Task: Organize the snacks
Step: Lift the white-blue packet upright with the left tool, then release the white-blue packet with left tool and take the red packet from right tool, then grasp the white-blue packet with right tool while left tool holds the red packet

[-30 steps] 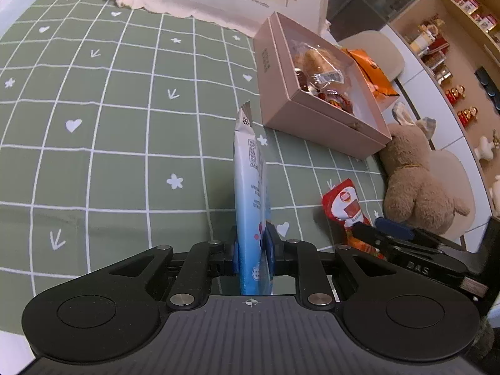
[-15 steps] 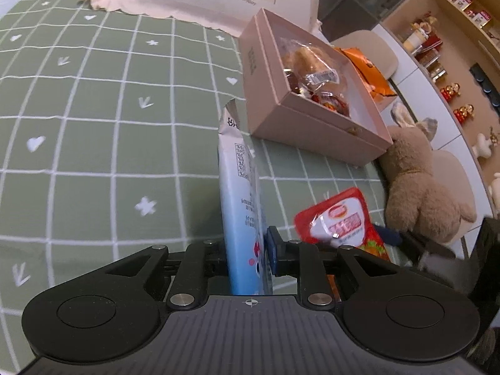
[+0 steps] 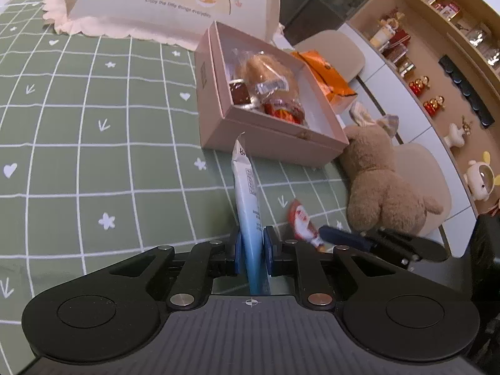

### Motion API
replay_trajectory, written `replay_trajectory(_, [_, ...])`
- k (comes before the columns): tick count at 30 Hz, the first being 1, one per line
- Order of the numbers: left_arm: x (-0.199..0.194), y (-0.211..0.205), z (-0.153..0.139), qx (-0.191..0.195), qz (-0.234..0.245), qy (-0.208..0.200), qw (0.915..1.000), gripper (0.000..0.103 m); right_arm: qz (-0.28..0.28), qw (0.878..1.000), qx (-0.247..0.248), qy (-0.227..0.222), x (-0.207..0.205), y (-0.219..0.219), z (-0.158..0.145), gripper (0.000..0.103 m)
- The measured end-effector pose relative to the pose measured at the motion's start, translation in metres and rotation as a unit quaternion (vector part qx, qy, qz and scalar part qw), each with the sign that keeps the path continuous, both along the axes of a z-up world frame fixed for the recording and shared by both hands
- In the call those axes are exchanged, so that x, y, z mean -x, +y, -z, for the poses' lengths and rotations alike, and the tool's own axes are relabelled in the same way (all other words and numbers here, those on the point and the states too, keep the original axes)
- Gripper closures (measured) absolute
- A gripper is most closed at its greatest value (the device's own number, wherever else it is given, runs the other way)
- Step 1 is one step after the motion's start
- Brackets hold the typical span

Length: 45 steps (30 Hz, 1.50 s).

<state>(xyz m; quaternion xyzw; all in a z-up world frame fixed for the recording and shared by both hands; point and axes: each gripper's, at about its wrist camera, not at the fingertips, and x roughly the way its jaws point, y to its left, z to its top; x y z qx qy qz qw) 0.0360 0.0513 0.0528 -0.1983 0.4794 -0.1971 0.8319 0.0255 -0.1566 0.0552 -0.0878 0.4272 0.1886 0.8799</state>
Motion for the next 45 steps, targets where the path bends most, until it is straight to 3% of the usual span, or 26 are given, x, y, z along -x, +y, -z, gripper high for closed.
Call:
replay_trajectory(4, [-0.001, -0.003, 0.007, -0.007, -0.006, 0.01, 0.9999, 0.083, 0.007, 1.0, -0.002, 0.008, -0.003, -0.005, 0.004, 0.063])
replay_trajectory(6, [-0.001, -0.002, 0.006, -0.035, -0.021, 0.007, 0.9991, 0.079, 0.009, 1.0, 0.002, 0.008, -0.003, -0.005, 0.003, 0.062])
replay_trajectory(10, [0.002, 0.011, -0.009, -0.07, -0.058, -0.017, 0.9957, 0.078, 0.025, 1.0, -0.014, -0.002, 0.001, -0.019, -0.002, 0.041])
replay_trajectory(15, [0.002, 0.018, -0.021, -0.06, -0.067, -0.014, 0.9959, 0.078, 0.094, 0.991, -0.083, 0.044, -0.008, -0.061, 0.006, 0.039])
replay_trajectory(19, [0.002, 0.014, -0.018, -0.091, -0.07, -0.01, 0.9934, 0.078, 0.145, 0.973, -0.149, 0.098, -0.012, -0.079, 0.022, 0.037])
replay_trajectory(24, [0.006, 0.018, -0.029, -0.112, -0.089, -0.038, 0.989, 0.078, 0.096, 0.98, -0.144, 0.102, 0.0, -0.045, 0.02, 0.038])
replay_trajectory(29, [0.0, 0.012, -0.02, -0.08, -0.038, -0.005, 0.996, 0.078, 0.06, 0.979, -0.16, 0.112, 0.0, -0.022, 0.018, 0.038])
replay_trajectory(34, [-0.005, -0.006, 0.006, -0.046, 0.013, 0.02, 0.9987, 0.078, 0.103, 0.99, -0.086, 0.051, -0.001, -0.033, 0.01, 0.038])
replay_trajectory(38, [-0.02, -0.012, 0.026, 0.001, 0.03, 0.043, 0.9986, 0.078, 0.098, 0.992, -0.055, 0.063, -0.005, -0.035, 0.02, 0.047])
replay_trajectory(39, [-0.025, -0.015, 0.032, 0.006, 0.04, 0.054, 0.9977, 0.077, 0.094, 0.993, -0.047, 0.055, -0.003, -0.035, 0.021, 0.047])
replay_trajectory(40, [-0.027, -0.017, 0.036, 0.018, 0.05, 0.058, 0.9969, 0.069, 0.089, 0.994, -0.037, 0.048, 0.0, -0.031, 0.022, 0.047])
replay_trajectory(42, [-0.031, -0.021, 0.041, 0.037, 0.068, 0.072, 0.9943, 0.069, 0.084, 0.995, -0.03, 0.041, 0.002, -0.028, 0.022, 0.047])
replay_trajectory(45, [-0.028, -0.033, 0.033, 0.034, 0.091, 0.065, 0.9931, 0.057, 0.084, 0.995, -0.038, 0.038, 0.001, -0.029, 0.022, 0.049])
